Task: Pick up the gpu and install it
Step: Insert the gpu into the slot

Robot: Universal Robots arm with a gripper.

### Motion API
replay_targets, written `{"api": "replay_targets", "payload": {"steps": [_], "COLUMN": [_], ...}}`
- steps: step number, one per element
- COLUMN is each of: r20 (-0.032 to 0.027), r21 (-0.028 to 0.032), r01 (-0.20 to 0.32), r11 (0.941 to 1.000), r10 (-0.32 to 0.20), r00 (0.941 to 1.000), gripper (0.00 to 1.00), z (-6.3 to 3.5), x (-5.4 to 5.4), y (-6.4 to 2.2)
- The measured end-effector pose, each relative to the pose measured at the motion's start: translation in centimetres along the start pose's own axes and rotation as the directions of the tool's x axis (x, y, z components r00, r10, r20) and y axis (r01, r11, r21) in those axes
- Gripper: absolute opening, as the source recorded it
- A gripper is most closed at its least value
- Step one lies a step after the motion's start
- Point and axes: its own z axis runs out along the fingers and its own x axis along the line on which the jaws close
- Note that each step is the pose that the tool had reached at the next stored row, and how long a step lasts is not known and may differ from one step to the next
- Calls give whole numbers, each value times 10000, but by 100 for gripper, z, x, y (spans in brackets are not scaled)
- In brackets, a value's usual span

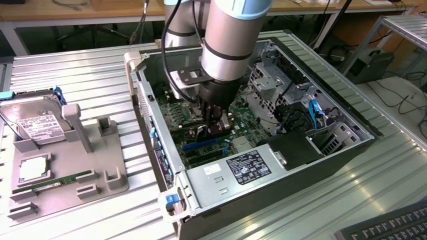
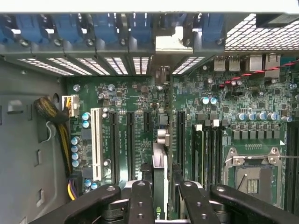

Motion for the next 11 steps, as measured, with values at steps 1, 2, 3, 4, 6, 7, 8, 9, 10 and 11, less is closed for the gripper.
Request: {"api": "replay_targets", "payload": {"steps": [1,2,3,4,6,7,8,9,10,11], "r20": [1,1,1,3,1,2,3,2,2,3], "r21": [7,8,8,9,8,9,9,8,9,9], "r01": [1,1,1,1,2,2,1,1,1,1], "r11": [10000,10000,10000,10000,10000,10000,10000,10000,10000,10000], "r10": [-1,-1,-1,-1,-2,-2,-1,-1,-1,-1], "r00": [10000,10000,10000,10000,10000,10000,10000,10000,10000,10000], "gripper": [26,26,26,26,26,26,26,26,26,26], "z": [10,15,18,24,30,35,40,47,54,64], "x": [-10,-17,-22,-22,-22,-22,-22,-22,-21,-21], "y": [17,27,34,36,36,36,37,37,37,37]}}
